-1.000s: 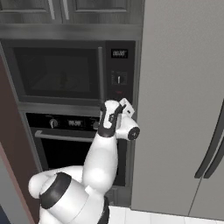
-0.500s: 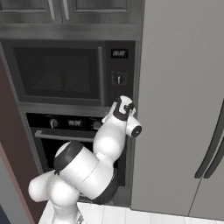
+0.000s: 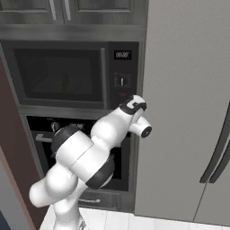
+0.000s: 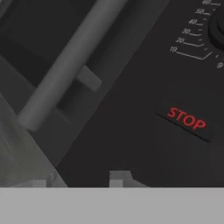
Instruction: Remove the kiwi from the bowl and place it on the small plate. Then place the bowl with only the fish in the microwave, close the door, and press the start button to microwave the fish.
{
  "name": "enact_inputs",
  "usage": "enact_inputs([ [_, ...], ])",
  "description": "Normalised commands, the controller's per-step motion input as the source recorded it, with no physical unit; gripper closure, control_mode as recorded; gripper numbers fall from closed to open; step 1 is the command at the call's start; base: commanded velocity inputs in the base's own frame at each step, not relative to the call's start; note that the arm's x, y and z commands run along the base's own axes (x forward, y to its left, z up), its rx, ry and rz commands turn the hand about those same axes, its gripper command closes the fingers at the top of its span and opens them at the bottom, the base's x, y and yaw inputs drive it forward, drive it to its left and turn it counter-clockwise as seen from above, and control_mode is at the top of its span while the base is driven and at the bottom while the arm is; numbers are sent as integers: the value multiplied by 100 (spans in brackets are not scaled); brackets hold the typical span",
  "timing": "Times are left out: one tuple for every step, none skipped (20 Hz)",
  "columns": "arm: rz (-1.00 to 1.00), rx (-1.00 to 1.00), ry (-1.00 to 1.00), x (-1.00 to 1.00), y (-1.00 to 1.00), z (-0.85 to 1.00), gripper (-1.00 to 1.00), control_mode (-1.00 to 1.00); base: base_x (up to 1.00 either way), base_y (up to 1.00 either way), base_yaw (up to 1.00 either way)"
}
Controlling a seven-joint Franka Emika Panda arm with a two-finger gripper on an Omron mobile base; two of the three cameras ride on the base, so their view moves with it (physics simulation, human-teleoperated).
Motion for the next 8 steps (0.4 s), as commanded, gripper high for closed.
enact_inputs([
  [3, 3, 0, 32, 0, -20, -100, -100, 0, 0, 0],
  [2, 3, 0, 29, 0, -16, -100, -100, 0, 0, 0],
  [1, 2, 0, 25, 0, -16, -100, -100, 0, 0, 0],
  [1, 2, 0, 25, 0, -15, -100, -100, 0, 0, 0],
  [0, 0, 0, 23, 0, -6, -100, -100, 0, 0, 0],
  [0, 0, 0, 6, 0, 0, -100, -100, 0, 0, 0],
  [0, 0, 0, 0, 0, 0, -100, -100, 0, 0, 0],
  [0, 0, 0, 0, 0, 0, -100, -100, 0, 0, 0],
])
